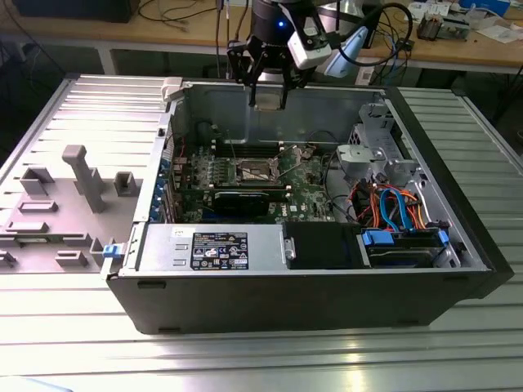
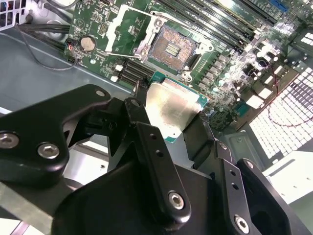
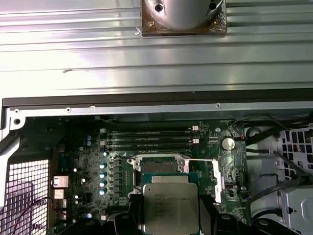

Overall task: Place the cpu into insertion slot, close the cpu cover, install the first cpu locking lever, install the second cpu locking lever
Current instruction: 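Place the cpu into insertion slot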

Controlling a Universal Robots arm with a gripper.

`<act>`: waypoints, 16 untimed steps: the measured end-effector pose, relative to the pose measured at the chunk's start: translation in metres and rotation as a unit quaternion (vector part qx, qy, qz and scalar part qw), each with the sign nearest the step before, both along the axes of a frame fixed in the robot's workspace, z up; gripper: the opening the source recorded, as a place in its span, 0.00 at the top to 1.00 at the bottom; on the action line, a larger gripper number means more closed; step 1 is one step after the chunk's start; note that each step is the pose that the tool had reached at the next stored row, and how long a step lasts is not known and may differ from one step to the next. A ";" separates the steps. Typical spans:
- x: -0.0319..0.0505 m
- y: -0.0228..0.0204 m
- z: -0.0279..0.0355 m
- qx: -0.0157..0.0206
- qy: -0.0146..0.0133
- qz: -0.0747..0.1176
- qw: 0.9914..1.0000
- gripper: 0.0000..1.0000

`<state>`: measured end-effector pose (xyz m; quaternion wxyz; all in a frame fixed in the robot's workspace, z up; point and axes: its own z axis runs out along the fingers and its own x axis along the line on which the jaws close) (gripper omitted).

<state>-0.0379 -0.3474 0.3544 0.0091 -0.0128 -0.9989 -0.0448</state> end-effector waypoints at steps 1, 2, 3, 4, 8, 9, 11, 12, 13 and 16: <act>0.0000 0.0000 -0.0005 0.000 0.000 0.000 1.000 0.45; 0.0000 0.0000 -0.0017 0.000 0.000 0.000 1.000 0.45; 0.0000 0.0000 -0.0020 0.000 0.000 0.000 1.000 0.45; 0.0000 0.0000 -0.0023 0.000 0.000 0.000 1.000 0.45; 0.0000 0.0000 -0.0029 0.000 0.000 0.000 1.000 0.45; 0.0000 0.0000 -0.0031 0.000 0.000 0.000 1.000 0.45; 0.0000 0.0000 -0.0034 0.000 0.000 0.000 1.000 0.45; 0.0000 0.0000 -0.0035 0.000 0.000 0.000 1.000 0.45; 0.0000 0.0000 -0.0036 0.000 0.000 0.000 1.000 0.45; 0.0000 0.0000 -0.0041 0.000 0.000 0.000 1.000 0.45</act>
